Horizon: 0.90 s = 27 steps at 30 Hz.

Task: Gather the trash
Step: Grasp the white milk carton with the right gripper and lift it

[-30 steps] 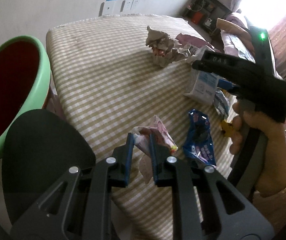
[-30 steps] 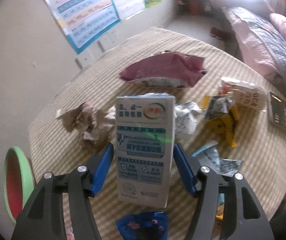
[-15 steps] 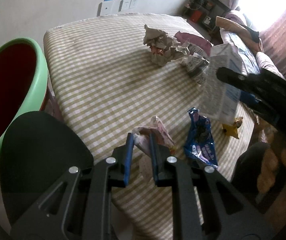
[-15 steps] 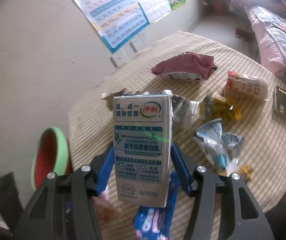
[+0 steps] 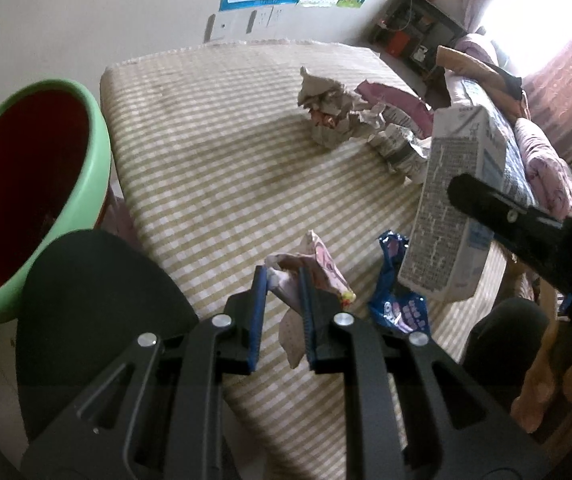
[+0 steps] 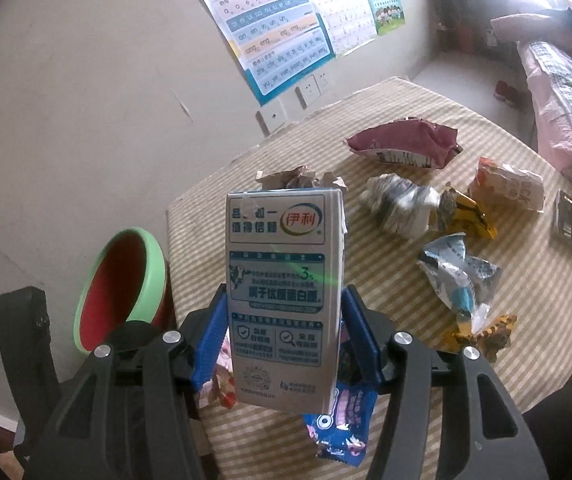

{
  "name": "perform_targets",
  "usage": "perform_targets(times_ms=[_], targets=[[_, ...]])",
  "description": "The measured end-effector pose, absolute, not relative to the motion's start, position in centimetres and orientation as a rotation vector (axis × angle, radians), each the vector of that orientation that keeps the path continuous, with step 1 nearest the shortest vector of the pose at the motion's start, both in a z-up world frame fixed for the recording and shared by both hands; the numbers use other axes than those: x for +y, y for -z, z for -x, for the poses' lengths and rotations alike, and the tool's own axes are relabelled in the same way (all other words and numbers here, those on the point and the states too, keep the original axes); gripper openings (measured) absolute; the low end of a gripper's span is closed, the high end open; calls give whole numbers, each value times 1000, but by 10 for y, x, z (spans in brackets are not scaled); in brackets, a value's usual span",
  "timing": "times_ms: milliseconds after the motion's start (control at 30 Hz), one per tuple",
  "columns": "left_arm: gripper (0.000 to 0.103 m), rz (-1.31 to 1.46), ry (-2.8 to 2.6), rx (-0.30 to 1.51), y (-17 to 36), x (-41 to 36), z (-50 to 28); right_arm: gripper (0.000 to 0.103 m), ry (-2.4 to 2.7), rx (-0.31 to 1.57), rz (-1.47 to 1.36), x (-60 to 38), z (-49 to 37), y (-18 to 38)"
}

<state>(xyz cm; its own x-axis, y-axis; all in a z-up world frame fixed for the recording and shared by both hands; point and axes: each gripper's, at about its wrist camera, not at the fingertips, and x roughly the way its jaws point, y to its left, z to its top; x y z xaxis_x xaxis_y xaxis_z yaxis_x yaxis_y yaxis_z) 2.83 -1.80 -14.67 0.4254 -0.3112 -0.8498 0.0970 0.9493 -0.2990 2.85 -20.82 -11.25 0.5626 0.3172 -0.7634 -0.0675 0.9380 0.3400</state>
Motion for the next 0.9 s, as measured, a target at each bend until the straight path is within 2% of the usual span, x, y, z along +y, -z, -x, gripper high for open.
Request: perform_targets(times_ms=[900], targets=[[16,220,236,1090,144,-13,-30,55,-252,962,-272,-199,-25,113]])
